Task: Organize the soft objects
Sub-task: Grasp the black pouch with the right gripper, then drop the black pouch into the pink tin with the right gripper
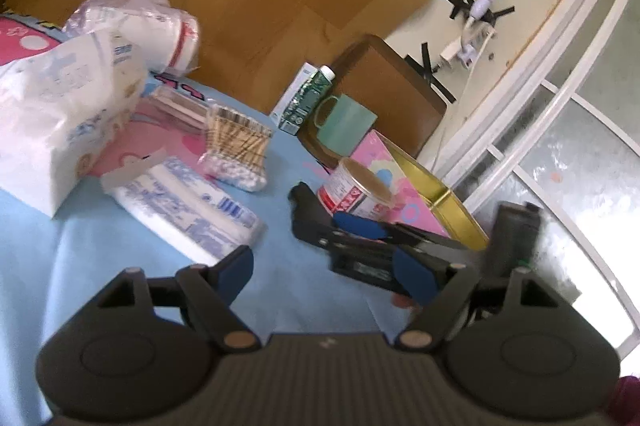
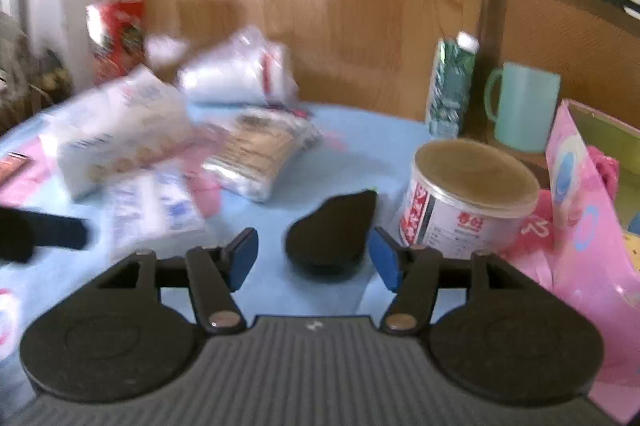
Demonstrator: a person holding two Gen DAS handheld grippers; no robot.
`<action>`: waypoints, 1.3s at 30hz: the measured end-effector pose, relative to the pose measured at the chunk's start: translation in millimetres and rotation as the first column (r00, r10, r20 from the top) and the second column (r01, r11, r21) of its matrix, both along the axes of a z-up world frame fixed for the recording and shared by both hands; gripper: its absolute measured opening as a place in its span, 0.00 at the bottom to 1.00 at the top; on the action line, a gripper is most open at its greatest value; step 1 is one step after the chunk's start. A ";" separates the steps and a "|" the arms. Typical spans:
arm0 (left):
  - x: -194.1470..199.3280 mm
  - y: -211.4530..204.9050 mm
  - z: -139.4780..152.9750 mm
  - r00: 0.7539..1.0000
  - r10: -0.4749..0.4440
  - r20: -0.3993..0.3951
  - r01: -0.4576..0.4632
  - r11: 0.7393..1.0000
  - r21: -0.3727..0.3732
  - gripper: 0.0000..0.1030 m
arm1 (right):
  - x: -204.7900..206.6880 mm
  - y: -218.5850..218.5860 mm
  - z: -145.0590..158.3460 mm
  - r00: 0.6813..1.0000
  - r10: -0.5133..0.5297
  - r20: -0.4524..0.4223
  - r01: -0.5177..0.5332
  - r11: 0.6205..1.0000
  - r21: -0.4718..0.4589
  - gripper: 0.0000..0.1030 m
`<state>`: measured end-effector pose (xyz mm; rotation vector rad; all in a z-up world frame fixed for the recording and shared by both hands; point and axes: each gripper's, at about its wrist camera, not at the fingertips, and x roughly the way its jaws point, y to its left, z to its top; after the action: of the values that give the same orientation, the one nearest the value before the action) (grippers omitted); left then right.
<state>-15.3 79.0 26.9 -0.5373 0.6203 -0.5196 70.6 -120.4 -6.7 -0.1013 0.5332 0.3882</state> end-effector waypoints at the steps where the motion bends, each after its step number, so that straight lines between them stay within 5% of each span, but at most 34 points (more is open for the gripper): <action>1: -0.9 0.6 -0.7 1.000 0.004 -0.007 -0.004 1.000 0.000 0.77 | 5.9 1.7 -2.6 0.999 -0.008 -0.034 0.007 1.000 -0.006 0.59; 2: -0.5 -0.6 -2.0 1.000 0.005 -0.015 -0.005 1.000 0.003 0.77 | 6.0 -2.5 -1.1 0.999 -0.013 -0.037 0.013 1.000 0.020 0.52; 6: -0.5 -9.9 -4.9 0.999 -0.013 -0.047 0.014 1.000 0.025 0.77 | -11.8 -14.6 -1.7 0.998 0.009 -0.058 -0.006 0.999 0.049 0.51; 14: 10.9 -68.9 -11.4 0.971 -0.180 -0.156 0.186 0.982 0.024 0.74 | -113.5 -40.4 -12.6 0.998 0.055 -0.031 -0.051 0.994 0.096 0.51; 19: 16.7 -122.0 -16.1 0.940 -0.271 -0.207 0.291 0.954 0.073 0.59 | -133.2 -62.1 -16.0 0.999 0.034 -0.021 -0.029 0.978 0.204 0.51; 24: 29.8 -170.1 23.0 0.931 -0.339 -0.139 0.357 0.923 0.140 0.55 | -144.3 -87.5 4.1 0.987 -0.059 0.150 0.036 0.987 0.156 0.51; 30: 64.7 -262.9 64.9 0.904 -0.429 -0.003 0.417 0.877 0.239 0.57 | -130.7 -146.8 28.3 0.933 -0.217 0.285 0.180 0.972 0.151 0.51; 37: 125.2 -347.0 49.4 0.881 -0.471 -0.037 0.467 0.857 0.218 0.61 | -76.1 -219.7 24.4 0.914 -0.349 0.206 0.324 0.935 0.144 0.51; 39: 132.0 -357.9 41.3 0.892 -0.449 -0.051 0.448 0.864 0.228 0.66 | -60.2 -232.3 19.3 0.896 -0.400 0.194 0.386 0.916 0.107 0.51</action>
<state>116.7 -278.9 68.2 -0.1605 0.7979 -0.8748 10.4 -352.6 12.6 0.0304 0.3174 -0.0046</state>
